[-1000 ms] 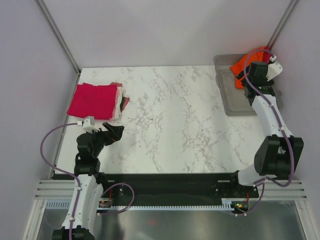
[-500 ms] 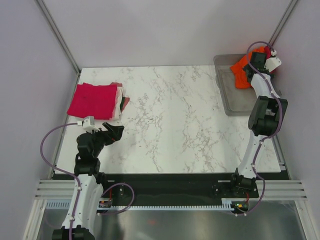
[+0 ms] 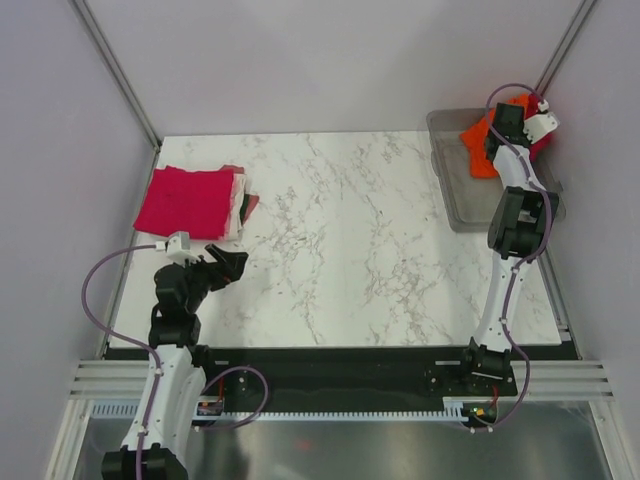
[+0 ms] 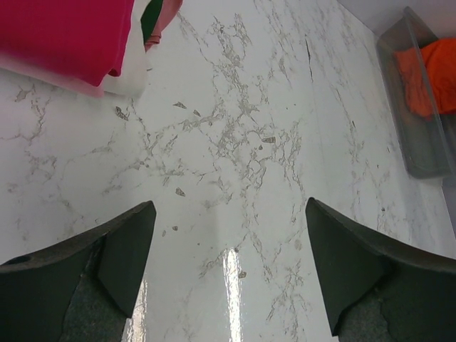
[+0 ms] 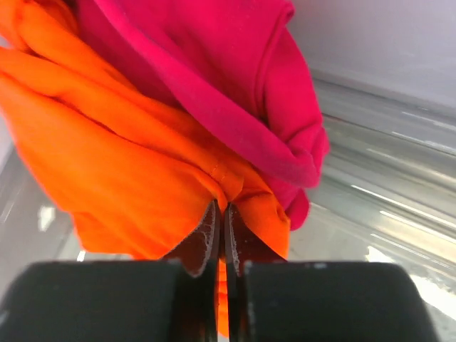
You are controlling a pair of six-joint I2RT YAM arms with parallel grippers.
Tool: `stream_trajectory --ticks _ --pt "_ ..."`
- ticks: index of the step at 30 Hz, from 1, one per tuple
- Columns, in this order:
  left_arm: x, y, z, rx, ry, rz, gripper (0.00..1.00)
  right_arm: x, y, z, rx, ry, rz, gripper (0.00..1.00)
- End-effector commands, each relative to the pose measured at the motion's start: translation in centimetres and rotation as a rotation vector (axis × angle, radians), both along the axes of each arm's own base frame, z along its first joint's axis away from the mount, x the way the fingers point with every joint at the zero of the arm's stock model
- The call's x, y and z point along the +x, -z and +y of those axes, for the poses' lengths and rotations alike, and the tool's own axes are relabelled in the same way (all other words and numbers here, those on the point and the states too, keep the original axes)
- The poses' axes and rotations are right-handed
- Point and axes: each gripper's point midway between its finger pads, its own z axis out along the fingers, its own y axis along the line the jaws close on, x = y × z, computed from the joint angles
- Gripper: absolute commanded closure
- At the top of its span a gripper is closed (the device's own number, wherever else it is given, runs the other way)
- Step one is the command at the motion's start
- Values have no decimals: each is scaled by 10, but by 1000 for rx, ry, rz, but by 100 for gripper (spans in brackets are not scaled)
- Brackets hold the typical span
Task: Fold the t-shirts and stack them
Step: Grab the tshirt from the pile, then move the tshirt to the center of the board
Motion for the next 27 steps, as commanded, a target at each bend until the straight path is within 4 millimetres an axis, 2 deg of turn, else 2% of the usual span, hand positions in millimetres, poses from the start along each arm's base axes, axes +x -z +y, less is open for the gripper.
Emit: stream_trajectory --ticks 1,2,3,4,5,6,7,8,9,10,11,12,13,14,15,16,17,18,19,20,21,22,23,24,25,26,27 --pt "4 -10 0 -7 1 -42 7 -12 -29 -9 -28 99 -75 100" --pt "4 -10 0 -6 3 -43 8 -30 -48 -3 -48 98 -88 100" --pt "4 -9 0 -8 2 -39 8 -29 -76 9 -88 90 -167 100" --pt "4 -10 -1 -8 4 -41 9 -44 -127 18 -115 90 -244 100" --pt "5 -10 0 -7 3 -43 9 -55 -131 28 -128 82 -234 100" --pt "4 -9 -1 -9 5 -41 9 -58 -152 50 -144 35 -250 100" --pt "4 -9 -1 -8 5 -42 9 -72 -198 66 -143 -21 -324 100" --pt "5 -10 -1 -10 3 -44 9 -75 -206 96 -137 -106 -327 100" --pt "4 -10 -1 -11 3 -43 9 -83 -221 112 -160 -174 -320 100" --pt "5 -9 0 -10 -1 -42 9 -100 -259 140 -160 -271 -381 100" --pt "4 -9 -1 -10 2 -42 9 -108 -264 176 -154 -375 -382 100" --pt "5 -9 0 -10 -3 -40 9 -118 -271 194 -162 -456 -371 100" --pt "4 -9 0 -12 0 -38 9 -139 -300 213 -154 -537 -428 100" --pt "4 -10 -1 -12 3 -40 9 -148 -306 251 -122 -683 -445 100" --pt "4 -9 -1 -13 3 -38 9 -160 -310 272 -98 -780 -450 100" --pt "4 -9 -1 -13 3 -38 9 -181 -331 289 -75 -864 -508 100" --pt "4 -9 -1 -13 4 -38 9 -195 -330 323 -23 -1006 -522 100" --pt "4 -8 -1 -14 1 -33 9 -214 -342 330 19 -1041 -568 100" --pt "4 -10 -1 -14 2 -38 9 -222 -342 336 54 -1066 -580 100" --pt "5 -8 -1 -14 2 -33 9 -227 -327 342 88 -1097 -557 100" --pt "5 -8 -1 -15 2 -32 9 -236 -325 341 100 -1101 -558 100" --pt "5 -9 -1 -15 4 -33 9 -238 -314 342 119 -1105 -538 100" --pt "5 -8 -1 -15 2 -33 9 -237 -286 344 140 -1112 -478 92" --pt "5 -8 -1 -15 4 -30 9 -240 -265 348 164 -1135 -425 73" --pt "5 -7 -1 -15 1 -26 9 -243 -245 348 180 -1137 -375 36" --pt "5 -8 -1 -15 2 -30 9 -245 -202 347 209 -1127 -273 3" --pt "5 -8 -1 -13 4 -32 9 -251 -175 343 222 -1109 -199 2"
